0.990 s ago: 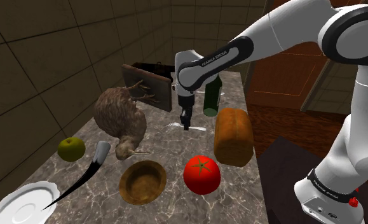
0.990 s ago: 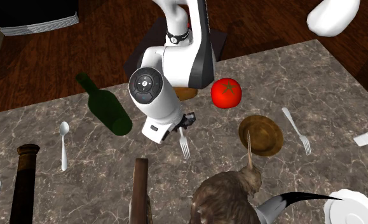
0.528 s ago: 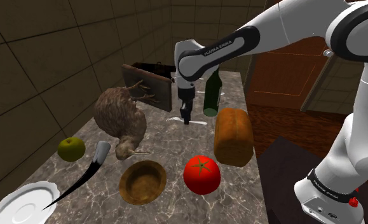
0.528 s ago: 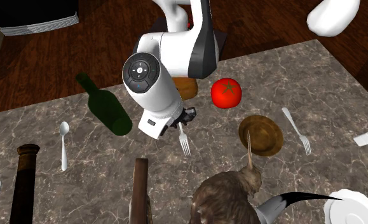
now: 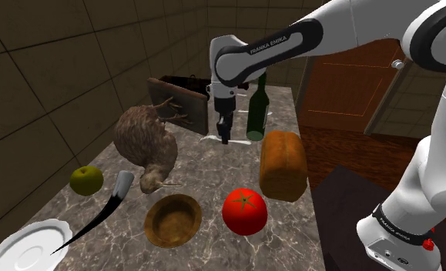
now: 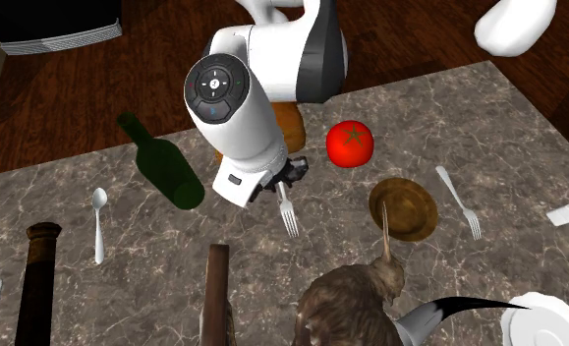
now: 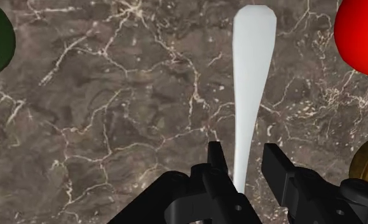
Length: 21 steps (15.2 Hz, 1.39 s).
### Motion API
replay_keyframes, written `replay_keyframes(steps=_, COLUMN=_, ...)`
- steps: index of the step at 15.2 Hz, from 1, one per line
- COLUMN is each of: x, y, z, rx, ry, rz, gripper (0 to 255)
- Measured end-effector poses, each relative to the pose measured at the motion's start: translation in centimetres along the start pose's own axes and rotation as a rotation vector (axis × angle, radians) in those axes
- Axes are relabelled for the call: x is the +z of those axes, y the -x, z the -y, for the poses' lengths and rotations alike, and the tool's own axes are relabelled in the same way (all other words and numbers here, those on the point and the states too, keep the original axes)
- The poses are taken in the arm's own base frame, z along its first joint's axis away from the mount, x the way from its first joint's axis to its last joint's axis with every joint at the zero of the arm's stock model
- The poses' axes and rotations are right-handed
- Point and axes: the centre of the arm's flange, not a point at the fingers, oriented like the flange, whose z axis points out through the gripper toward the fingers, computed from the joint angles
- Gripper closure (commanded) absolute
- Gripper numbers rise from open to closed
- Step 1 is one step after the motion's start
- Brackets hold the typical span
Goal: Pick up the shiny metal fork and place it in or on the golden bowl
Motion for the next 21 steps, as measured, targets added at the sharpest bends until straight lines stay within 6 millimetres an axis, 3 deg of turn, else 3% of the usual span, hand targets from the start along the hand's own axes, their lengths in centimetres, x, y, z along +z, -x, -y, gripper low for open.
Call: replay_keyframes(steps=21, x=5.3, y=-6.9, z=25.3, rx=0.002, ry=0.002, rz=-0.004, gripper=255)
